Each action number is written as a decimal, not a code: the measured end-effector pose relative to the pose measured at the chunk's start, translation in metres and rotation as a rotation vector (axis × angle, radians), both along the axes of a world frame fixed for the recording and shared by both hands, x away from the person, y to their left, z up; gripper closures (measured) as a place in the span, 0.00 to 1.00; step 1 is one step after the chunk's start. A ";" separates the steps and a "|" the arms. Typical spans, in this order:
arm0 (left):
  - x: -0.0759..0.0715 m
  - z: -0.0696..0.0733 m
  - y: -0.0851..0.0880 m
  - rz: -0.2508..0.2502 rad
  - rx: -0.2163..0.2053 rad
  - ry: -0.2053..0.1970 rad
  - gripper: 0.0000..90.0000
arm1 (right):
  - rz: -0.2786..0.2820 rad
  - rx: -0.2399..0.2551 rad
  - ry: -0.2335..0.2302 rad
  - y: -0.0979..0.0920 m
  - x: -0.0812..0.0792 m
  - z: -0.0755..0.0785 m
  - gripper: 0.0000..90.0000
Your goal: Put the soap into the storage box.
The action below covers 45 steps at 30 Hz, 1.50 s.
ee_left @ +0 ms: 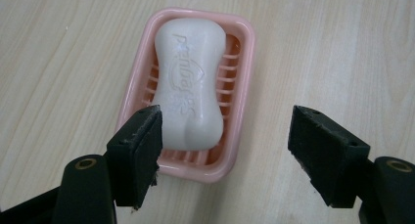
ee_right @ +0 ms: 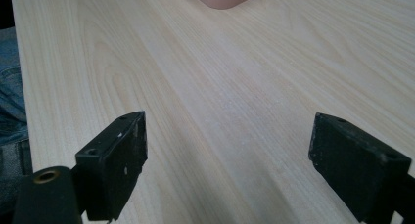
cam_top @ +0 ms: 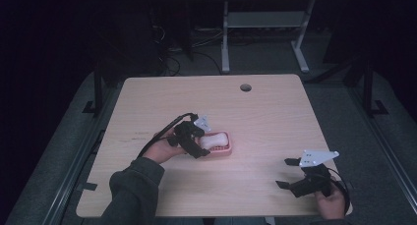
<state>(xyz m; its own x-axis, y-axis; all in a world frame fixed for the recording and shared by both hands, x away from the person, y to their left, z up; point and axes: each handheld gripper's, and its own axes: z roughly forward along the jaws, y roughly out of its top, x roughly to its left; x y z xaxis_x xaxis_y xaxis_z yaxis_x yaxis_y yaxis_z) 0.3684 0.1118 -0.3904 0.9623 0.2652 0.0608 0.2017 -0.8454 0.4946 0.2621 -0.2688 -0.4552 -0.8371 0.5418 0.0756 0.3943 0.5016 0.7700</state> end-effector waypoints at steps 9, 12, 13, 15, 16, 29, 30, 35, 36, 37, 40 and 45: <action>-0.008 -0.009 0.009 -0.002 -0.001 0.002 0.32 | -0.015 0.000 0.003 -0.002 0.000 -0.001 0.16; -0.010 -0.010 0.011 0.001 -0.005 0.001 0.31 | -0.018 -0.001 0.002 -0.002 0.000 -0.001 0.16; -0.012 -0.009 0.012 -0.002 -0.007 -0.001 0.31 | -0.017 0.000 0.003 -0.002 0.000 -0.001 0.16; -0.014 -0.009 0.013 0.003 -0.010 -0.005 0.31 | -0.017 -0.002 0.003 -0.002 0.000 -0.002 0.16; -0.015 -0.009 0.014 0.004 -0.014 -0.009 0.31 | -0.016 -0.003 0.003 -0.002 0.000 -0.002 0.16; -0.025 -0.005 0.032 0.018 -0.021 -0.017 0.30 | -0.022 0.000 0.003 -0.003 -0.001 -0.002 0.16; -0.026 -0.005 0.032 0.018 -0.021 -0.018 0.30 | -0.023 0.000 0.005 -0.003 -0.001 -0.002 0.16; -0.031 -0.006 0.038 0.021 -0.030 -0.017 0.30 | -0.024 -0.002 0.010 -0.003 -0.001 -0.002 0.16; -0.032 -0.008 0.040 0.024 -0.035 -0.007 0.30 | -0.025 -0.001 0.010 -0.003 -0.002 -0.002 0.16; -0.033 -0.009 0.041 0.026 -0.037 -0.001 0.30 | -0.025 -0.001 0.011 -0.003 -0.002 -0.002 0.16; -0.036 -0.014 0.043 0.026 -0.032 0.004 0.30 | -0.027 -0.002 0.009 -0.003 -0.003 -0.002 0.16; -0.040 -0.019 0.045 0.033 -0.029 0.005 0.30 | -0.027 -0.005 0.014 -0.003 -0.002 -0.003 0.16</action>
